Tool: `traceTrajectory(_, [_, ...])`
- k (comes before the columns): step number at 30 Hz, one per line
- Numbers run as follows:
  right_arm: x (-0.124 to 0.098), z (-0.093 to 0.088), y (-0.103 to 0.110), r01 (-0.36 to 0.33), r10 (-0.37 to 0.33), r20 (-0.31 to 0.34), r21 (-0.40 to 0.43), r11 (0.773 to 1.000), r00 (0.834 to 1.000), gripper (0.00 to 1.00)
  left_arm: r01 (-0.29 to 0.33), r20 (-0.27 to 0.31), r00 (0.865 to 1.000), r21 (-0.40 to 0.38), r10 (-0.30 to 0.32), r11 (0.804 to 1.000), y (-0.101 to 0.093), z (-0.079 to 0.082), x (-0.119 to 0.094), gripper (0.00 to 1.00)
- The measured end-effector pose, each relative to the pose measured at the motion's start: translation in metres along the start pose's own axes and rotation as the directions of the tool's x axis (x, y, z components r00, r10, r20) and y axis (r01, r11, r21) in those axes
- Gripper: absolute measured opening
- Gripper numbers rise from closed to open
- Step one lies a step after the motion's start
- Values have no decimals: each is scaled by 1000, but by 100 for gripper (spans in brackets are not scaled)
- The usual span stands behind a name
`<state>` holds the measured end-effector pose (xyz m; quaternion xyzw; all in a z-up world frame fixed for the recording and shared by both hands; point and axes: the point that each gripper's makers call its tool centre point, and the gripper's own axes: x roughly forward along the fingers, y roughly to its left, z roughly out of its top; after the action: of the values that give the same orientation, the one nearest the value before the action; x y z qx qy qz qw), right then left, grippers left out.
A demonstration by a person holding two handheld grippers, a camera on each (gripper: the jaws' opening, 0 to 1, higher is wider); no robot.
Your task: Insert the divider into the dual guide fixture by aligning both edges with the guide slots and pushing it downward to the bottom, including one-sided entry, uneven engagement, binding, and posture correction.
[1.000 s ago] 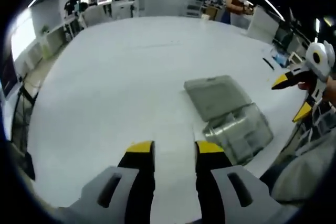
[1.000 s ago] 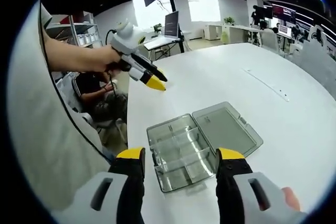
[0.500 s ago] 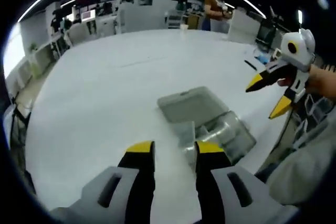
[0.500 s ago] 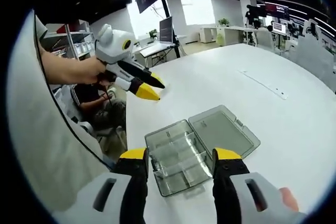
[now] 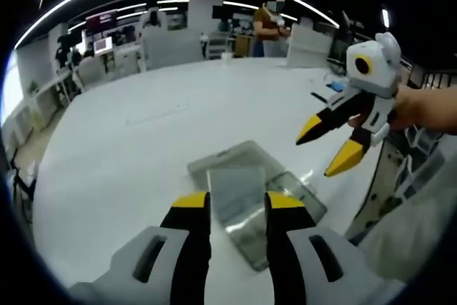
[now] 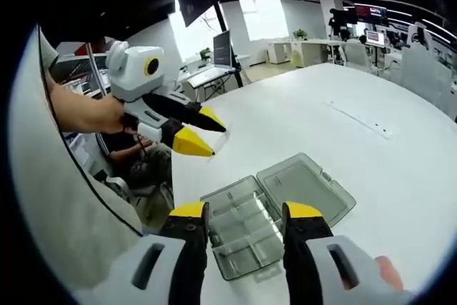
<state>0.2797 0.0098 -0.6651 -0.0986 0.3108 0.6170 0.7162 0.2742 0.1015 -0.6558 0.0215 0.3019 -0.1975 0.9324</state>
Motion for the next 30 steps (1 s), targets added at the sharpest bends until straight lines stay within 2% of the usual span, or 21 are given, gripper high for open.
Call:
traceTrajectory(3, [1, 8, 0, -8, 7, 25, 24, 1000, 1000, 35, 15, 26, 1000, 13, -15, 1000, -7, 5, 1, 26])
traceTrajectory(10, [1, 23, 3, -29, 24, 69, 69, 997, 997, 29, 22, 28, 999, 61, -24, 998, -18, 9, 5, 26])
traceTrajectory(24, [1, 43, 9, -80, 62, 127, 146, 986, 990, 22, 42, 57, 997, 177, -53, 983, -35, 23, 9, 26])
traceTrajectory(30, [2, 46, 11, -99, 76, 132, 176, 979, 988, 16, 39, 67, 996, 220, -54, 975, -38, 27, 9, 26])
